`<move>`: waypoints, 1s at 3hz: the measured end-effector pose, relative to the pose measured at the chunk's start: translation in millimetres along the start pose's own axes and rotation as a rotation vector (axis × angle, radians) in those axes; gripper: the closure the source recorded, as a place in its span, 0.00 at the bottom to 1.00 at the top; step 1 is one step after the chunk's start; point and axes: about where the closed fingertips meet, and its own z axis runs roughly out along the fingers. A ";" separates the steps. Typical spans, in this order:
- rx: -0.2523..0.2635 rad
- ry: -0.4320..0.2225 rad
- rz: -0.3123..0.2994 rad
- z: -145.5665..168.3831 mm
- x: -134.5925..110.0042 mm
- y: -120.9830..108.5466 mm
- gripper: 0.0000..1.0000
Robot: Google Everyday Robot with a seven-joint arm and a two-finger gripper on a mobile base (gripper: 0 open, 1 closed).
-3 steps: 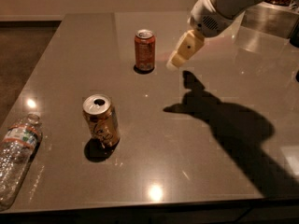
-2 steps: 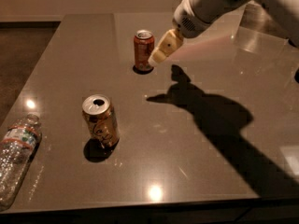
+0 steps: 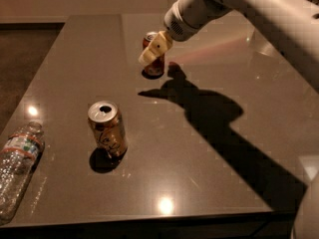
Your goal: Knock coke can over
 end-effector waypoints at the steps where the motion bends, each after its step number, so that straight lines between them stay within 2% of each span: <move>1: -0.006 -0.011 0.016 14.3 -6.5 -2.6 0.00; 2: -0.025 -0.012 0.023 26.8 -9.1 -4.5 0.18; 3: -0.046 -0.012 0.039 33.2 -5.8 -6.7 0.41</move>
Offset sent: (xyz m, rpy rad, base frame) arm 0.0294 0.0207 -0.0174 0.0414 0.0344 0.0050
